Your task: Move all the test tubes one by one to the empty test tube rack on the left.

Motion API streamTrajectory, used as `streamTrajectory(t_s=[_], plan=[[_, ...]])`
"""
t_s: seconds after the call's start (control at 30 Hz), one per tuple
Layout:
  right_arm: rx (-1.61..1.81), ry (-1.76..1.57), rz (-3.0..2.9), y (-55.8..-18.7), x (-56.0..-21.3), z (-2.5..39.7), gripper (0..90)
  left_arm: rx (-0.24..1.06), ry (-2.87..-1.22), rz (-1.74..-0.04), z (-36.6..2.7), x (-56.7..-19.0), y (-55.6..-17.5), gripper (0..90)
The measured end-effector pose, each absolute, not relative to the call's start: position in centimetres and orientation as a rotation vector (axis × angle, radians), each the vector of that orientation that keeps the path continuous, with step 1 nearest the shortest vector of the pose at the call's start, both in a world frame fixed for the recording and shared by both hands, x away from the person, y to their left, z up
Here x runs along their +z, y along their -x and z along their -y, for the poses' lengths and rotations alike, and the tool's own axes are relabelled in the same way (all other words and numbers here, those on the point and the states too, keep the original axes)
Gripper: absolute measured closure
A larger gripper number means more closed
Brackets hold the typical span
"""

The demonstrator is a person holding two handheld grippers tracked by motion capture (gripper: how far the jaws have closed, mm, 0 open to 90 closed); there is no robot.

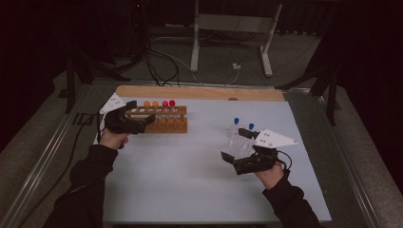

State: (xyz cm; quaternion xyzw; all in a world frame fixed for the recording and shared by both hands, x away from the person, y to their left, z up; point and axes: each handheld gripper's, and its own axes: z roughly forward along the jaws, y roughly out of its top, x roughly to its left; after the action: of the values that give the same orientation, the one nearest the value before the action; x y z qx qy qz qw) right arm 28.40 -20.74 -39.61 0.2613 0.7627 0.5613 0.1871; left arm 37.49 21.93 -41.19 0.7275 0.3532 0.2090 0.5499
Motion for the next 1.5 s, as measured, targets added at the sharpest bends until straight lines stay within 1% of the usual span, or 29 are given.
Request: streamTrajectory(t_s=[0.17, 0.33, 0.4, 0.47, 0.53, 0.57, 0.63, 0.8, 1.0, 1.23, 1.5], plan=[[1.548, -0.829, -2.105, -30.1, -39.0, 23.3, 1.8, 0.46, -1.722, -0.759, -20.8, -41.7, -34.7, 1.7], [1.479, -0.927, -2.044, -31.8, -39.5, 25.1, 1.9, 0.42, -1.727, -0.701, -19.6, -42.6, -32.5, 1.7], [1.442, -0.956, -2.043, -32.3, -40.0, 25.6, 6.8, 0.402, -1.728, -0.682, -19.1, -43.0, -31.9, 1.7], [1.423, -0.982, -2.03, -32.7, -40.6, 26.2, 14.3, 0.402, -1.738, -0.662, -18.6, -43.3, -31.2, 1.7], [1.394, -1.019, -2.019, -33.2, -41.2, 26.7, 18.7, 0.404, -1.748, -0.647, -18.2, -43.4, -30.7, 1.7], [1.368, -1.029, -2.026, -33.4, -41.6, 26.9, 23.9, 0.399, -1.747, -0.636, -18.1, -43.4, -30.5, 1.7], [1.309, -1.045, -2.038, -33.8, -42.3, 27.3, 30.8, 0.403, -1.75, -0.627, -17.8, -43.4, -30.1, 1.7], [1.224, -1.138, -2.09, -34.9, -43.8, 28.1, 41.9, 0.392, -1.753, -0.61, -17.6, -43.5, -29.8, 1.7], [1.187, -1.208, -2.142, -35.7, -44.6, 28.3, 55.8, 0.39, -1.751, -0.616, -17.6, -43.7, -29.8, 1.7], [1.129, -1.301, -2.184, -37.0, -45.5, 27.9, 63.7, 0.387, -1.756, -0.615, -17.5, -43.9, -29.8, 1.7], [1.117, -1.332, -2.209, -38.1, -46.1, 27.4, 67.9, 0.387, -1.751, -0.615, -17.6, -43.8, -29.8, 1.7]])
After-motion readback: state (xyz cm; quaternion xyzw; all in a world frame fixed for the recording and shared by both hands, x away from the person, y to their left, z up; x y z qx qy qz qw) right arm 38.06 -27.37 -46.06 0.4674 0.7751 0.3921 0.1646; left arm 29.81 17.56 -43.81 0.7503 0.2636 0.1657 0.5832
